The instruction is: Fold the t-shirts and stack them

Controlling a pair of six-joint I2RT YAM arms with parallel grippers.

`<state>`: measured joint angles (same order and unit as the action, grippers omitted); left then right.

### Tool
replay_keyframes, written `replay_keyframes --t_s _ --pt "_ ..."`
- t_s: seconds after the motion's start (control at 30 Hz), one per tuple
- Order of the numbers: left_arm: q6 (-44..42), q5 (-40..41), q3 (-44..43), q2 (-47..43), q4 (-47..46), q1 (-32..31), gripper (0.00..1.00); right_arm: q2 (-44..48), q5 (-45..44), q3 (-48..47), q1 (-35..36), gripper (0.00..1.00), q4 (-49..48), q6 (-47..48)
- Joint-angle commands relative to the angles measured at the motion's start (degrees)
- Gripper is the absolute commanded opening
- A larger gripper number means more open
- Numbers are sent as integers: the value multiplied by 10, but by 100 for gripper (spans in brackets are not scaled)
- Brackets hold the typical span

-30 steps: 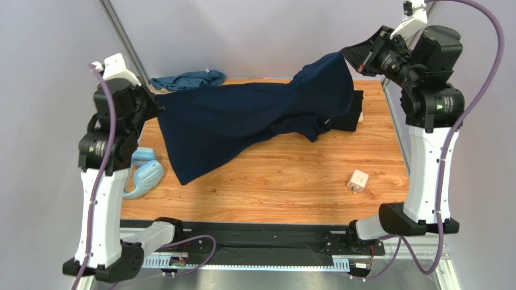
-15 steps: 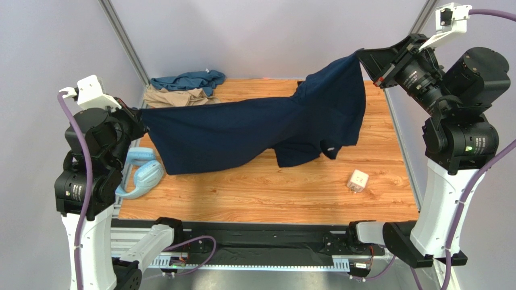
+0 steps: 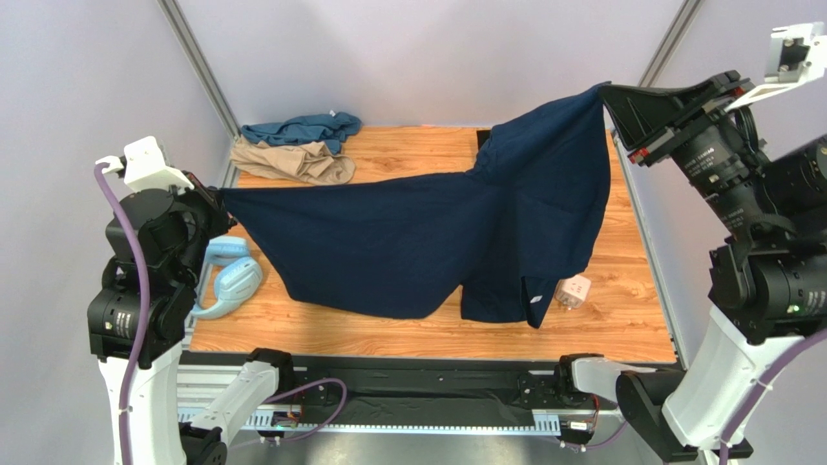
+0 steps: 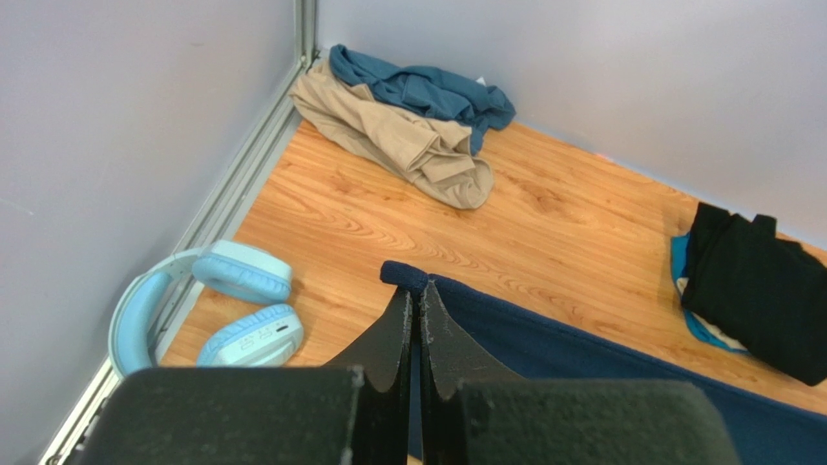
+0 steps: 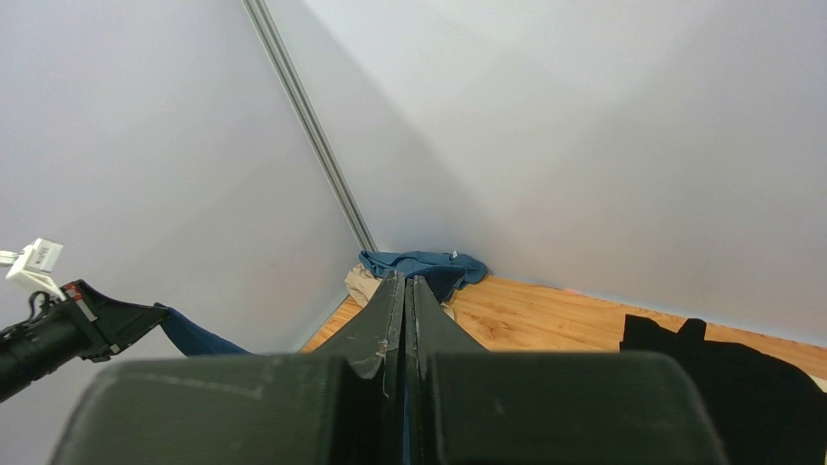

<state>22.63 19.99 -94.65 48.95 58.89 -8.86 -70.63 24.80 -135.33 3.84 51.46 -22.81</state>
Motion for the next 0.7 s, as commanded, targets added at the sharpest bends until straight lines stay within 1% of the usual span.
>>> replay_keyframes --t_s 0.0,0.17,0.37,0.4,0.5,0.57,0.67 --pt "-7 10 25 12 -7 0 0 3 -5 23 -1 0 -37 -7" --pt "0 16 65 49 -17 0 0 -29 -5 94 -1 0 -41 -12" --pt "-15 85 98 131 -45 0 0 -91 -15 147 -1 0 -60 -6" --pt "-25 105 116 141 -66 0 0 -109 -17 152 -1 0 -65 -4" --pt "-36 128 137 180 -98 1 0 -131 -21 158 0 0 -80 1" --pt "-36 131 135 204 -107 1 0 -152 -21 146 -1 0 -82 8" --pt "-32 112 115 224 -112 0 0 -169 -6 118 -1 0 -85 0"
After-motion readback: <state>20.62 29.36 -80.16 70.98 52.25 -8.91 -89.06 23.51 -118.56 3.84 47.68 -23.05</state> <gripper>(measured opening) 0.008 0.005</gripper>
